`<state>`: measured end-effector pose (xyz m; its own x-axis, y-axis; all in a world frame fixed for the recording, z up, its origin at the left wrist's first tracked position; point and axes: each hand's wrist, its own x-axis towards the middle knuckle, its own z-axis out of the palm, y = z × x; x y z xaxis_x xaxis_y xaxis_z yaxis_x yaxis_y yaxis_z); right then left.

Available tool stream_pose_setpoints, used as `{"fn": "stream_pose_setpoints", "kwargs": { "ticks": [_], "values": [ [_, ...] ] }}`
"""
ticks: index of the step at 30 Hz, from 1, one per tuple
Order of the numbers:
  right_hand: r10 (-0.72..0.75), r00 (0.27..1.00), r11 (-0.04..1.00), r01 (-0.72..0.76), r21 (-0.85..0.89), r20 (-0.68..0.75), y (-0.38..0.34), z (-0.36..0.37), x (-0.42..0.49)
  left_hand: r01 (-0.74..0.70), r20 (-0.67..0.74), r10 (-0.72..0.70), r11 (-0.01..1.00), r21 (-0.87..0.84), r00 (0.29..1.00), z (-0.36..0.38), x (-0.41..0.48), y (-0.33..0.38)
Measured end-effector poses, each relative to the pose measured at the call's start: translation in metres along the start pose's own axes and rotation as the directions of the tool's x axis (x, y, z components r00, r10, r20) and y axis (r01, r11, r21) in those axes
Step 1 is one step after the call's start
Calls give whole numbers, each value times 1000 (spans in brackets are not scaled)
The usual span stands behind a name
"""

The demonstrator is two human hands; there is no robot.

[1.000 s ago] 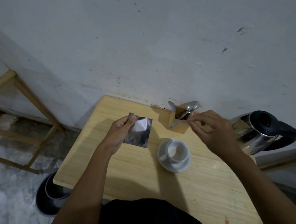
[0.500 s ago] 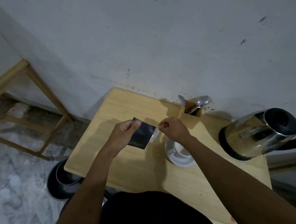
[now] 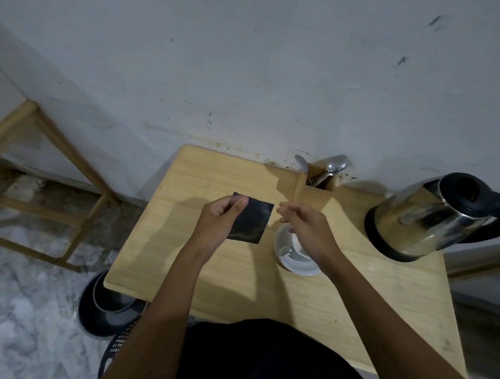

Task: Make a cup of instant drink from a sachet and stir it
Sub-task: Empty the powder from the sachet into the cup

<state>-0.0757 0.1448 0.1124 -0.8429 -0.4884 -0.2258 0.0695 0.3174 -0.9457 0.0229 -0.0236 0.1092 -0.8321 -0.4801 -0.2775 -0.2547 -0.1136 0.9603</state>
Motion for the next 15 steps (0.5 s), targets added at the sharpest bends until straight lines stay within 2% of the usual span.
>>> {"fn": "stream_pose_setpoints", "kwargs": {
  "ticks": [2, 3, 8, 10, 13, 15],
  "values": [
    [-12, 993, 1000, 14, -16, 119, 6, -1, -11, -16, 46, 16, 1000, 2, 999, 12, 1, 4],
    [-37, 991, 998, 42, -38, 128, 9, -3, -13, -26, 72, 26, 1000, 7, 997, 18, 1, 6],
    [-128, 990, 988, 122, -90, -57, 19, -23, -17, -90, 142, 76, 991, 98, 987, 43, 4, 15],
    [-135, 985, 986, 123, -110, -109, 25, -32, -18, -117, 144, 92, 976, 182, 985, 52, 8, 20],
    [-139, 955, 985, 105, -140, -262, 35, -41, -28, -115, 146, 80, 961, 252, 986, 67, 8, 28],
    [-171, 947, 977, 128, -170, -271, 44, -47, -39, -111, 141, 76, 959, 260, 987, 77, 7, 31]
  ]
}}
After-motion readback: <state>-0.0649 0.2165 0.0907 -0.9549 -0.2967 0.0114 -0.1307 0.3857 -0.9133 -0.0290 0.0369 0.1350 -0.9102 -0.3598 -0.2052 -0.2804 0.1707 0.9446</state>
